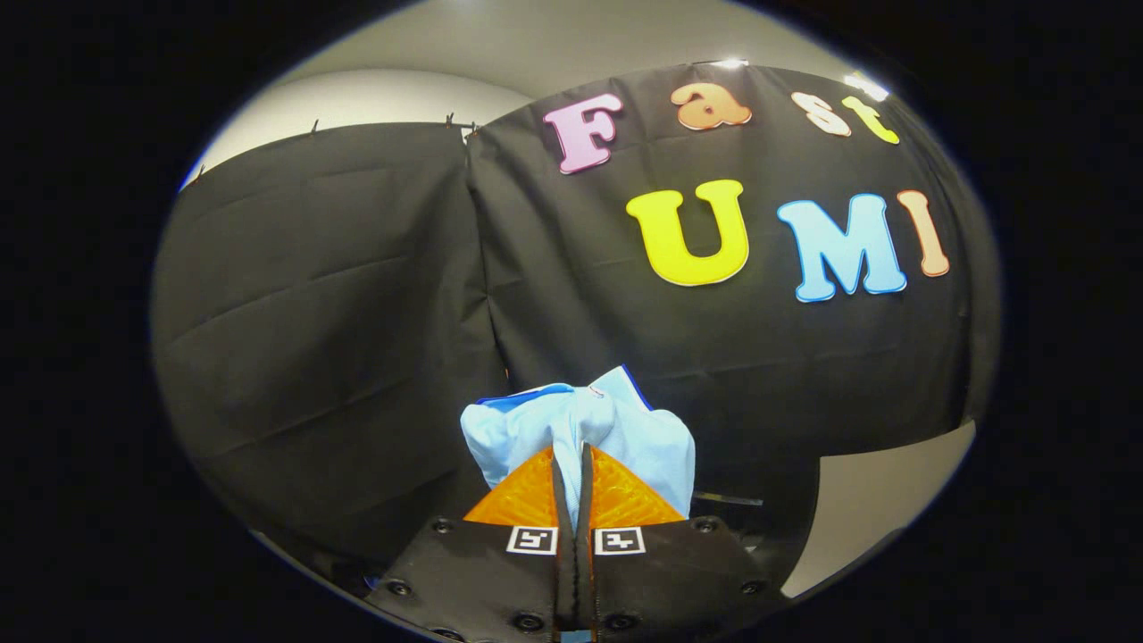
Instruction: Put the clothes into the washing machine and then close the washing machine lid.
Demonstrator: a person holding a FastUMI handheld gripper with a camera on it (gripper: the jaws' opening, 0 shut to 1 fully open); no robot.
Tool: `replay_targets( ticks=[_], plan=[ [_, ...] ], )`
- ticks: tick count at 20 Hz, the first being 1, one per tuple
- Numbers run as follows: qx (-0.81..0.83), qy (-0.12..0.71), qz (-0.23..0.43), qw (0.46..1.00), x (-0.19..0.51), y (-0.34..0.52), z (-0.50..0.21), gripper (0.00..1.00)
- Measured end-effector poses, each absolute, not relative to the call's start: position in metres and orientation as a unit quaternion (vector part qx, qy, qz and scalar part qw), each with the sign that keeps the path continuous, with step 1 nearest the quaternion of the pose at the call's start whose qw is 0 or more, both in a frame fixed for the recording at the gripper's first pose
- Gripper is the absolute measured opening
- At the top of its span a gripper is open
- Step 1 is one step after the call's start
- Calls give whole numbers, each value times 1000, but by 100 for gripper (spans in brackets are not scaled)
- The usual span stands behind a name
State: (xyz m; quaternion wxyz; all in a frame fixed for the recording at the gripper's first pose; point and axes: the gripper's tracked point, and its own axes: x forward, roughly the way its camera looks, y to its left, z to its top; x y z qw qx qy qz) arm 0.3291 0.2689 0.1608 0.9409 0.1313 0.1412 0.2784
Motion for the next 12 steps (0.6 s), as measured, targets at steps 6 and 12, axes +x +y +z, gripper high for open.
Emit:
replay_targets(
  ticks=[6,12],
  plan=[
    [126,195,273,933,338,311,98,1],
    [137,254,251,924,348,338,32,1]
  ],
)
